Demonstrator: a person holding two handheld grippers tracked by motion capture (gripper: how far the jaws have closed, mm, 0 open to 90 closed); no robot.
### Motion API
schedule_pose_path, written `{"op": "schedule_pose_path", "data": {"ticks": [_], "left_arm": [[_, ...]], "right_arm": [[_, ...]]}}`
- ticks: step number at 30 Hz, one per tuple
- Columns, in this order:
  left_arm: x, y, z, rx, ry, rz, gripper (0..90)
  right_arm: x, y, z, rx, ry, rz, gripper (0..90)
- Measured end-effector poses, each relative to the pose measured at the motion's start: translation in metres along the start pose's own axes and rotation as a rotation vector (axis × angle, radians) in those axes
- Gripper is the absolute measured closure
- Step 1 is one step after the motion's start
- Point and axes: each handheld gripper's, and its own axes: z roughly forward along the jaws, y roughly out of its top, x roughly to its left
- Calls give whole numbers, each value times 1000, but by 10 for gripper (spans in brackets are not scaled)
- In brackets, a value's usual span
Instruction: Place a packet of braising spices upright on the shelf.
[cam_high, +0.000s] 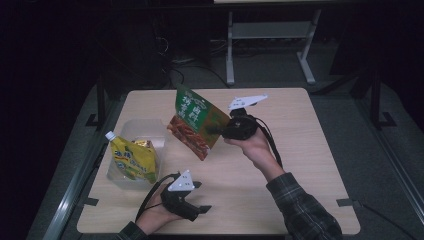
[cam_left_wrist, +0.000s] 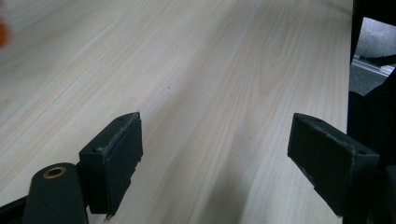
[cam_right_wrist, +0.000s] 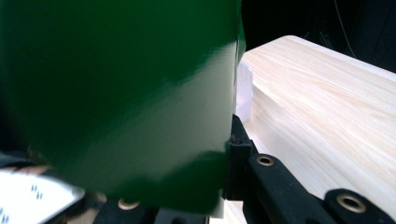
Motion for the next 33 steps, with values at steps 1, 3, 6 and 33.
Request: {"op": "schedule_pose_path", "data": {"ticks": [1, 3, 6, 33], "left_arm": [[0, 0, 1, 0, 0, 0, 174], [0, -1, 2, 3, -1, -3, 174], [1, -1, 3, 7, -1, -6, 171], [1, -1, 7, 28, -16, 16, 167]], "right_arm": [[0, 4, 4, 3, 4, 2, 896], [1, 12, 12, 12, 9, -5, 896], [2, 23, 25, 19, 13, -11, 896], [14, 72, 144, 68, 18, -8, 896]]}}
